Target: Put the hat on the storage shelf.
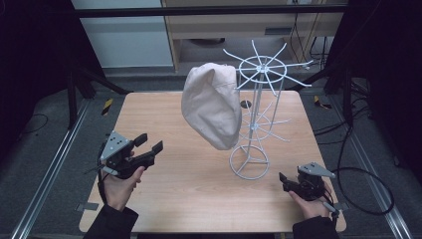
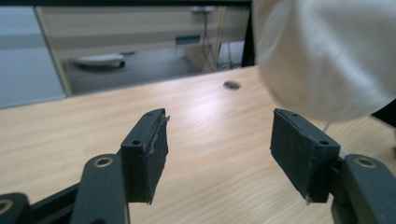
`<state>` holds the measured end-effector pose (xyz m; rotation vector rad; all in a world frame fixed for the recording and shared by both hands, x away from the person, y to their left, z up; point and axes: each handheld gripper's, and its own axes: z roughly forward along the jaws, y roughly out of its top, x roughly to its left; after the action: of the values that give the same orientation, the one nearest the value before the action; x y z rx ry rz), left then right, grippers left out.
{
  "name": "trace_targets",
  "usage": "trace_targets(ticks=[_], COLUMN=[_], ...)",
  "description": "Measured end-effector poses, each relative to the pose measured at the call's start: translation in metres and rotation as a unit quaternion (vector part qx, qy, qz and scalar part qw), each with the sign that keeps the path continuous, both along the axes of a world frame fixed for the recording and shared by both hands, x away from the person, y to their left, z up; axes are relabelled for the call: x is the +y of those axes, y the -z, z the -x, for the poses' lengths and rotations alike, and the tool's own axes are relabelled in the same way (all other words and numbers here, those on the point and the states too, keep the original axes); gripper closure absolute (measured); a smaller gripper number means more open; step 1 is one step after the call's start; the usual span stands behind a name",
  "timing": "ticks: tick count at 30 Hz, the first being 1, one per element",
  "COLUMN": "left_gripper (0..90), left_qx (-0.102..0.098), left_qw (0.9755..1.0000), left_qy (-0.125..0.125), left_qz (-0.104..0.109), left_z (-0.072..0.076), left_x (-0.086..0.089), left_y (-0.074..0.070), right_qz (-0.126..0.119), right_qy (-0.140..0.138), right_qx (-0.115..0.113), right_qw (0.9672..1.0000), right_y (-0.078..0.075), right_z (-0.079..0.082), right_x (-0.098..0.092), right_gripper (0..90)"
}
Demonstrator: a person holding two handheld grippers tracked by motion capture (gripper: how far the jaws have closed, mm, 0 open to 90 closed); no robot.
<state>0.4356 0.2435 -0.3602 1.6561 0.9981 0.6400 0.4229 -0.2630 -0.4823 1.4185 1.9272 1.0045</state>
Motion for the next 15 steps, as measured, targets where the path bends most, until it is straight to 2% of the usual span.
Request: trace_targets(ticks=[3, 4, 7, 10, 15], left_gripper=[33.9, 33.5, 32.4, 30.2, 27.7], left_qx=[0.016, 0.016, 0.035, 0.052, 0.083], left_qw=[0.9997, 0.9997, 0.9987, 0.9971, 0.9931], left_qy=[-0.015, -0.015, -0.029, -0.042, -0.068], left_qz=[-0.011, -0.011, -0.026, -0.035, -0.046], left_z=[0.000, 0.000, -0.001, -0.001, -0.004], left_x=[0.013, 0.013, 0.023, 0.034, 0.048], left_y=[0.020, 0.020, 0.036, 0.052, 0.078], right_qz=[0.000, 0.000, 0.000, 0.002, -0.001], right_qy=[0.001, 0.001, 0.000, 0.001, 0.001], right_qx=[-0.002, -0.002, -0.003, -0.005, -0.003], right_qw=[1.0000, 1.0000, 1.0000, 1.0000, 1.0000], right_y=[0.000, 0.000, 0.001, 0.002, 0.002], right_z=[0.000, 0.000, 0.000, -0.001, -0.001], right_x=[-0.001, -0.001, -0.002, -0.002, -0.002], right_gripper=[26.1, 26.1, 24.8, 23.7, 23.0])
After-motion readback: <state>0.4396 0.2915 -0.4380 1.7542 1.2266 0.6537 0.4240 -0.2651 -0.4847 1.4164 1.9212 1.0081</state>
